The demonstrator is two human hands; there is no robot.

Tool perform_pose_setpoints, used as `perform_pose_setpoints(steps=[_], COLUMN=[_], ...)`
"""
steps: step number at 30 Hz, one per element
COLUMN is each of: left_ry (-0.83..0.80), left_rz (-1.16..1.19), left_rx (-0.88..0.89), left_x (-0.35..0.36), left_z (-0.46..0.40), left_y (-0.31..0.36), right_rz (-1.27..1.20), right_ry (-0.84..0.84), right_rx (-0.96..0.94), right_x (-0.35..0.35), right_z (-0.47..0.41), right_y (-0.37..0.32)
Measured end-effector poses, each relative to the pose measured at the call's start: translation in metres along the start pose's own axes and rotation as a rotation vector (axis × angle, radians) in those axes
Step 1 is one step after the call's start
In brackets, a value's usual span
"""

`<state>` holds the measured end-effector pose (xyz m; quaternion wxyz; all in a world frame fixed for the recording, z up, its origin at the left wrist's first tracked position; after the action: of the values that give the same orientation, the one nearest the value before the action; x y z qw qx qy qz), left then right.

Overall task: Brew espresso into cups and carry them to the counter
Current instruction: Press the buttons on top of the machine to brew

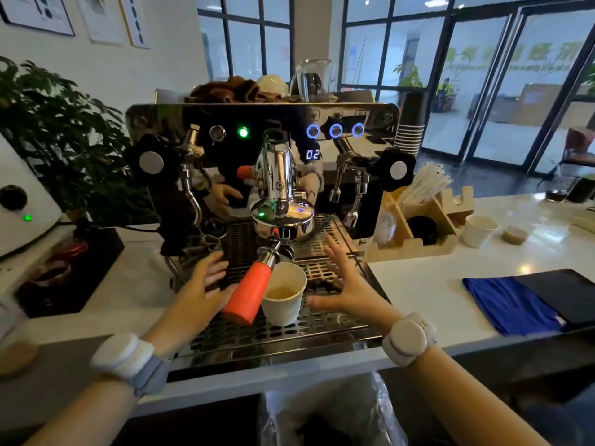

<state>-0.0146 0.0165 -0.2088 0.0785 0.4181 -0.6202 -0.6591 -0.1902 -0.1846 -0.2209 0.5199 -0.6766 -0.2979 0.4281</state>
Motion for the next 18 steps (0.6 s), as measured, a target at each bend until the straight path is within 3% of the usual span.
perform_pose_setpoints(steps=[4, 11, 18], left_ry=[-0.16, -0.218, -0.213], left_rz=[-0.133, -0.116, -0.117], left_rx=[-0.023, 0.019, 0.006], left_x=[0.014, 0.036, 0.044], left_z=[0.005, 0.004, -0.002], left_y=[-0.01, -0.007, -0.009], right_rz=[0.022, -0.058, -0.086], right_ry=[-0.048, -0.113, -0.039], right_rx=[0.122, 0.104, 0.078], right_x=[0.015, 0.037, 0.044], right_z=[-0.003, -0.012, -0.012], right_y=[0.017, 0.03, 0.033])
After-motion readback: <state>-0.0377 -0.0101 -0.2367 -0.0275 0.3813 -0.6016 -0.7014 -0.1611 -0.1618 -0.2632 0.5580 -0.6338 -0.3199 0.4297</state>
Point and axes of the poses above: each hand's wrist, its own z-axis away from the middle knuckle, its own x-axis out of the palm, y = z × x, the point moved 2 cm from there along -z, towards the middle knuckle, and after that the axes turned 8 degrees about -z, right-handed, at the moved point
